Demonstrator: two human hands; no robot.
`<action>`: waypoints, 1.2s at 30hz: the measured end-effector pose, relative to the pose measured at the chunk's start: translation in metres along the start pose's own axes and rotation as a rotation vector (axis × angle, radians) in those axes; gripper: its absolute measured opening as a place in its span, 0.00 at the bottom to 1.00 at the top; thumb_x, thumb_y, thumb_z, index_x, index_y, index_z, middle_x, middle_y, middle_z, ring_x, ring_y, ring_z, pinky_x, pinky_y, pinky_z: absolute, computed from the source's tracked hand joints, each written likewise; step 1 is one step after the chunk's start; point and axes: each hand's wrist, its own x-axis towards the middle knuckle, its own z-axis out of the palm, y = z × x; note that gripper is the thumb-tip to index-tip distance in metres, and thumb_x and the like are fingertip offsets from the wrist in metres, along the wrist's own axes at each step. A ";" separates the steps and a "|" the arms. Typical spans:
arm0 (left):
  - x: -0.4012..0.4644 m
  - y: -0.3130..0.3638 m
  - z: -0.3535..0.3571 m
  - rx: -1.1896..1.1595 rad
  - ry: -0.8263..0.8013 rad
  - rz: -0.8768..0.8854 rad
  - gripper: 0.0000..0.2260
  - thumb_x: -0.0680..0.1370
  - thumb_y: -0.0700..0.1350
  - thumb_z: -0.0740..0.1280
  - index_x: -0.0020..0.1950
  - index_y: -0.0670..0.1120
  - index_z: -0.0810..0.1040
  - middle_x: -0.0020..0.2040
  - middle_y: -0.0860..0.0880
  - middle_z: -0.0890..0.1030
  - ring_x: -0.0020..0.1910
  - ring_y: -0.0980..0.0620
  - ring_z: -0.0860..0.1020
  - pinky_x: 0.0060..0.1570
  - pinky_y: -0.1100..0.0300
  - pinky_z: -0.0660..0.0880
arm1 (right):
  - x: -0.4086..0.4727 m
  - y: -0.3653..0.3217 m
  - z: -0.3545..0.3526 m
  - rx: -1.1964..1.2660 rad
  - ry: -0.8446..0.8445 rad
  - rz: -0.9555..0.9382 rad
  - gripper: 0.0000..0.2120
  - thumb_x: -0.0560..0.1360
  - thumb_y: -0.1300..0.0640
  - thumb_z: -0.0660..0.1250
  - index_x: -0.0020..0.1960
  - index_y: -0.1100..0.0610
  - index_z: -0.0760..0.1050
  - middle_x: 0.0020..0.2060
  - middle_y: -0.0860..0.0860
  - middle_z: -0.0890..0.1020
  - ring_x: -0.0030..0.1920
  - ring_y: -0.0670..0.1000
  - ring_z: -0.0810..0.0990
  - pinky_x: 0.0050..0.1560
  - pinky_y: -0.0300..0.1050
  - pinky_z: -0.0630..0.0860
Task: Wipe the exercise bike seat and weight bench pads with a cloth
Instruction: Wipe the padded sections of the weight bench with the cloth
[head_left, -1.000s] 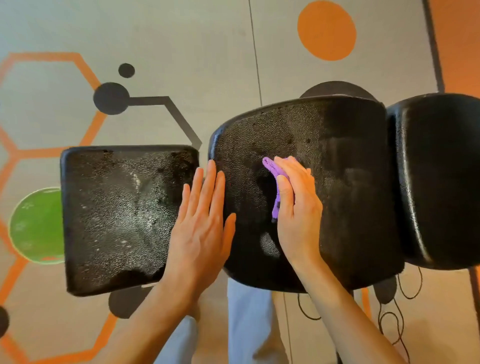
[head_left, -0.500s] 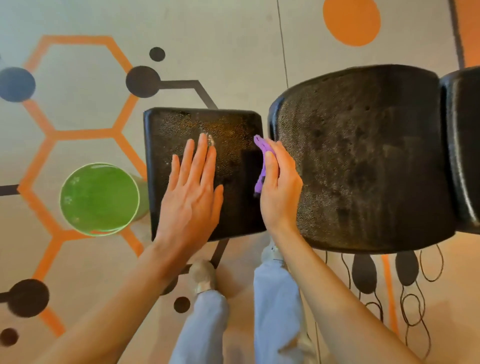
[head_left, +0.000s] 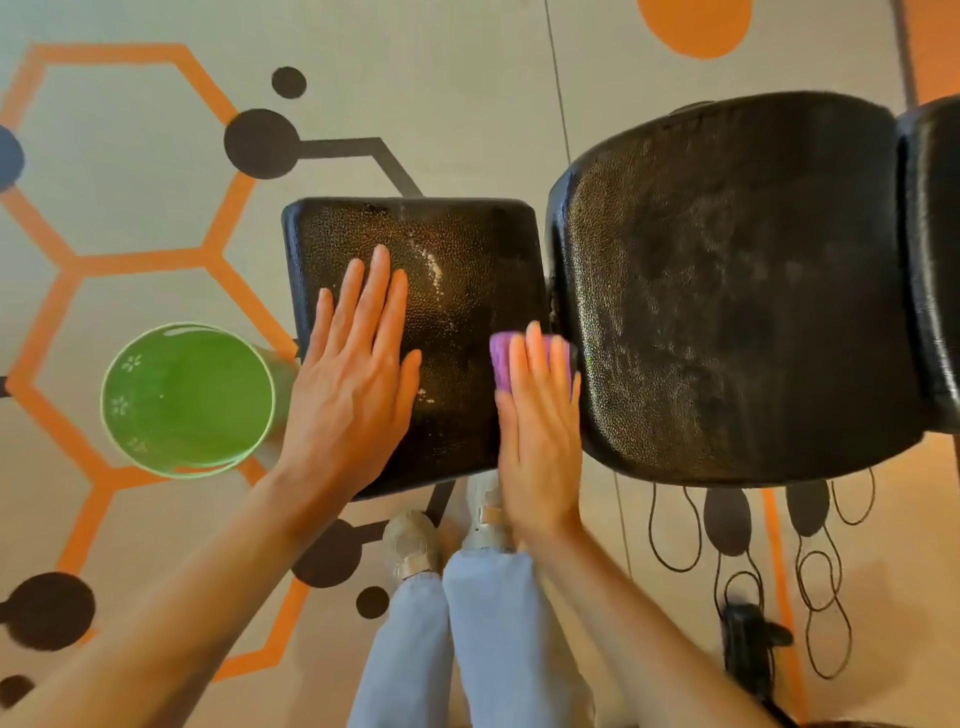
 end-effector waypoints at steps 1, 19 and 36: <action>0.000 0.000 0.000 0.003 0.000 0.000 0.28 0.83 0.47 0.57 0.80 0.40 0.53 0.81 0.43 0.49 0.80 0.45 0.46 0.78 0.49 0.44 | 0.033 -0.004 0.000 -0.017 -0.005 -0.020 0.24 0.84 0.49 0.44 0.78 0.54 0.50 0.79 0.51 0.54 0.79 0.51 0.47 0.78 0.58 0.51; 0.002 -0.002 0.003 0.011 -0.019 -0.018 0.28 0.82 0.49 0.55 0.80 0.41 0.53 0.81 0.44 0.49 0.80 0.46 0.46 0.78 0.48 0.47 | 0.120 -0.007 0.002 -0.066 -0.003 -0.096 0.24 0.84 0.52 0.50 0.78 0.55 0.54 0.79 0.53 0.55 0.79 0.54 0.50 0.78 0.54 0.54; 0.003 0.000 0.001 -0.042 -0.029 -0.065 0.28 0.81 0.50 0.55 0.80 0.42 0.56 0.81 0.46 0.51 0.80 0.48 0.47 0.78 0.56 0.40 | 0.026 0.008 -0.016 -0.144 -0.159 -0.233 0.24 0.83 0.54 0.50 0.78 0.58 0.55 0.78 0.53 0.56 0.79 0.54 0.50 0.77 0.60 0.54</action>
